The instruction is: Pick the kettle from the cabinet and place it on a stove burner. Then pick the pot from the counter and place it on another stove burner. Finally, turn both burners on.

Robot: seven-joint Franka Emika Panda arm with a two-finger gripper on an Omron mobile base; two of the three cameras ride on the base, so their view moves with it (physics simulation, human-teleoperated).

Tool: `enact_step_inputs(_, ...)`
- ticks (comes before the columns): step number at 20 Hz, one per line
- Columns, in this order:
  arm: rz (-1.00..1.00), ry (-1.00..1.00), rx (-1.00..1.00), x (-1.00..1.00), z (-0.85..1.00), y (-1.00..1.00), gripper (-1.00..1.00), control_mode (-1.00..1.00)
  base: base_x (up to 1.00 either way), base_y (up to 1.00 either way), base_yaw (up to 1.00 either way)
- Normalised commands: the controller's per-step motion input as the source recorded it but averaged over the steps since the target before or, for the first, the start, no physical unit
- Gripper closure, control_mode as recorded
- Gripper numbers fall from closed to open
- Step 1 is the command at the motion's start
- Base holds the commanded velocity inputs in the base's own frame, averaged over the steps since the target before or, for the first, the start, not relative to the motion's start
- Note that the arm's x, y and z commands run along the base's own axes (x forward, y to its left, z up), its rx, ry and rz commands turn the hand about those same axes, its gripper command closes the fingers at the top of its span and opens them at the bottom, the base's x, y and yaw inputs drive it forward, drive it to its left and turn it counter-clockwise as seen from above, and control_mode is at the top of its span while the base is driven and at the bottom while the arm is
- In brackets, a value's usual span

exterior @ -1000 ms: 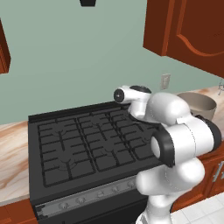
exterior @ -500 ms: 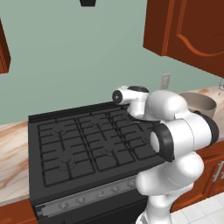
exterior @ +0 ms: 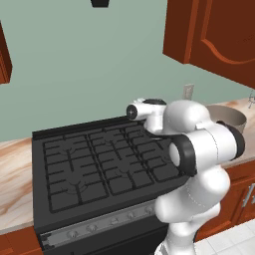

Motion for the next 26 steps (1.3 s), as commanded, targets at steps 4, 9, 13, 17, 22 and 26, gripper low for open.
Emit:
enact_step_inputs(4, -0.02, 0.0, 0.0, 0.18, -0.14, 0.0, 1.0, -1.0, 0.0, 0.0, 0.0)
enact_step_inputs(9, -0.02, 0.0, 0.0, 0.21, -0.13, 0.0, 1.0, -1.0, 0.0, 0.0, 0.0)
enact_step_inputs(13, -0.02, 0.0, 0.0, 0.22, -0.1, 0.0, 1.0, -1.0, 0.0, 0.0, 0.0)
enact_step_inputs(17, -0.03, -0.01, 0.0, 0.24, -0.06, 0.0, 1.0, -1.0, 0.0, 0.0, 0.0)
enact_step_inputs(22, -0.03, -0.01, 0.0, 0.23, -0.04, 0.0, 1.0, -1.0, 0.0, 0.0, 0.0)
enact_step_inputs(26, -0.03, -0.01, 0.0, 0.23, -0.11, 0.0, 1.0, -1.0, 0.0, 0.0, 0.0)
